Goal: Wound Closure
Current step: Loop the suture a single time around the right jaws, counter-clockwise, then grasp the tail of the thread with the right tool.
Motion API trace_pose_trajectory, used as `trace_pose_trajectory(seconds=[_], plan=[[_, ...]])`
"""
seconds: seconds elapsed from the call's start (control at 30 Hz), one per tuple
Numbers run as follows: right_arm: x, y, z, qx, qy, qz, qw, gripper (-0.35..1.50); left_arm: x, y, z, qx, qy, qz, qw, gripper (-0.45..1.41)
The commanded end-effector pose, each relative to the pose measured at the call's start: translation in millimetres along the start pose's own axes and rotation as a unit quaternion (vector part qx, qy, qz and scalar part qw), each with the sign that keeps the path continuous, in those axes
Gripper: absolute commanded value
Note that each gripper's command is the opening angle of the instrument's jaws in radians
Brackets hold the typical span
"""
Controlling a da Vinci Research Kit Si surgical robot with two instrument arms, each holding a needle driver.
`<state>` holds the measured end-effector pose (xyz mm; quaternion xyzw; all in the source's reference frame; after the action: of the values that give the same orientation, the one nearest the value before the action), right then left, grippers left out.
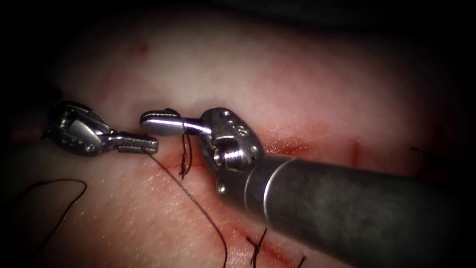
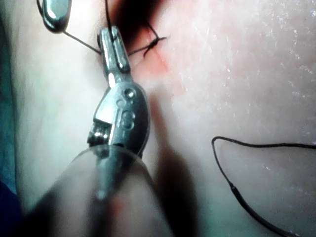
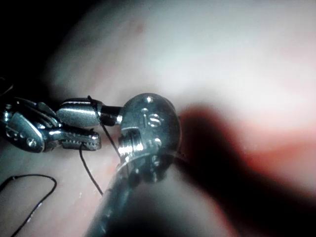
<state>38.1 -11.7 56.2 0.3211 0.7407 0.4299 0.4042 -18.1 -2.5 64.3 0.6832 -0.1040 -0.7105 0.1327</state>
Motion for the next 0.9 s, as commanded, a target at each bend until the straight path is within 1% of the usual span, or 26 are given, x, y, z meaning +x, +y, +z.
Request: trace_pose_trajectory(seconds=[0.03, 0.13, 0.17, 0.2, 0.23, 0.33, 0.37, 0.4, 0.47, 0.57, 0.67, 0.7, 0.73, 0.8, 0.83, 0.87, 0.9], plan=[[-0.7, 0.8, 0.9, -0.002, 0.007, -0.003, 1.0, -0.35, -0.5, -0.2, 0.8, 0.001, 0.001, 0.002, 1.0, -0.45], [-1.2, 0.8, 1.0, -0.01, 0.022, -0.013, 1.0, -0.35, 0.0, 0.1, 1.7, 0.0, 0.002, 0.003, 1.0, -0.45], [-1.4, 0.9, 1.0, -0.011, 0.025, -0.014, 1.0, -0.18, 0.1, 0.1, 1.9, 0.0, 0.002, 0.003, 1.0, -0.45], [-1.9, 0.9, 0.9, -0.016, 0.033, -0.022, 0.999, 0.04, 0.4, 0.2, 2.4, 0.0, 0.001, 0.003, 1.0, -0.45], [-1.9, 0.9, 0.9, -0.016, 0.033, -0.022, 0.999, 0.04, 0.4, 0.2, 2.4, 0.0, 0.001, 0.003, 1.0, -0.45], [-2.5, 1.0, 0.4, -0.024, 0.045, -0.037, 0.998, 0.26, 0.9, 0.7, 2.9, 0.0, 0.003, 0.003, 1.0, -0.45], [-2.7, 0.8, -0.5, -0.076, 0.048, -0.05, 0.995, 0.04, 1.4, 1.4, 3.1, -0.001, 0.002, 0.002, 1.0, -0.45], [-2.7, 0.8, -0.5, -0.076, 0.048, -0.05, 0.995, 0.04, 1.4, 1.4, 3.1, -0.001, 0.002, 0.002, 1.0, -0.45], [-2.8, 0.6, -1.1, -0.115, 0.055, -0.057, 0.99, -0.08, 1.7, 1.9, 3.1, -0.003, 0.001, 0.004, 1.0, -0.45], [-2.9, 0.3, -2.3, -0.157, 0.066, -0.063, 0.983, -0.1, 2.3, 2.6, 2.9, -0.006, 0.002, 0.001, 1.0, -0.45], [-3.3, 0.3, -3.6, -0.186, 0.083, -0.047, 0.978, -0.1, 2.7, 3.2, 2.8, -0.007, 0.002, 0.003, 1.0, -0.45], [-3.9, 0.6, -4.5, -0.208, 0.1, -0.033, 0.973, -0.06, 2.9, 3.4, 2.9, -0.007, 0.002, 0.001, 1.0, -0.45], [-3.9, 0.6, -4.5, -0.208, 0.1, -0.033, 0.973, -0.06, 2.9, 3.4, 2.9, -0.007, 0.002, 0.001, 1.0, -0.45], [-4.4, 1.1, -5.2, -0.217, 0.112, -0.015, 0.97, 0.05, 3.0, 3.5, 3.2, -0.008, 0.001, 0.002, 1.0, -0.45], [-4.8, 1.3, -5.7, -0.223, 0.121, -0.003, 0.967, 0.07, 3.1, 3.6, 3.3, -0.007, 0.0, 0.002, 1.0, -0.45], [-5.3, 1.8, -6.3, -0.229, 0.137, 0.018, 0.964, 0.15, 3.1, 3.5, 3.7, -0.008, -0.002, 0.002, 1.0, -0.45], [-5.6, 2.2, -6.6, -0.236, 0.143, 0.024, 0.961, 0.29, 3.0, 3.5, 3.9, -0.009, -0.001, 0.002, 1.0, -0.45]])
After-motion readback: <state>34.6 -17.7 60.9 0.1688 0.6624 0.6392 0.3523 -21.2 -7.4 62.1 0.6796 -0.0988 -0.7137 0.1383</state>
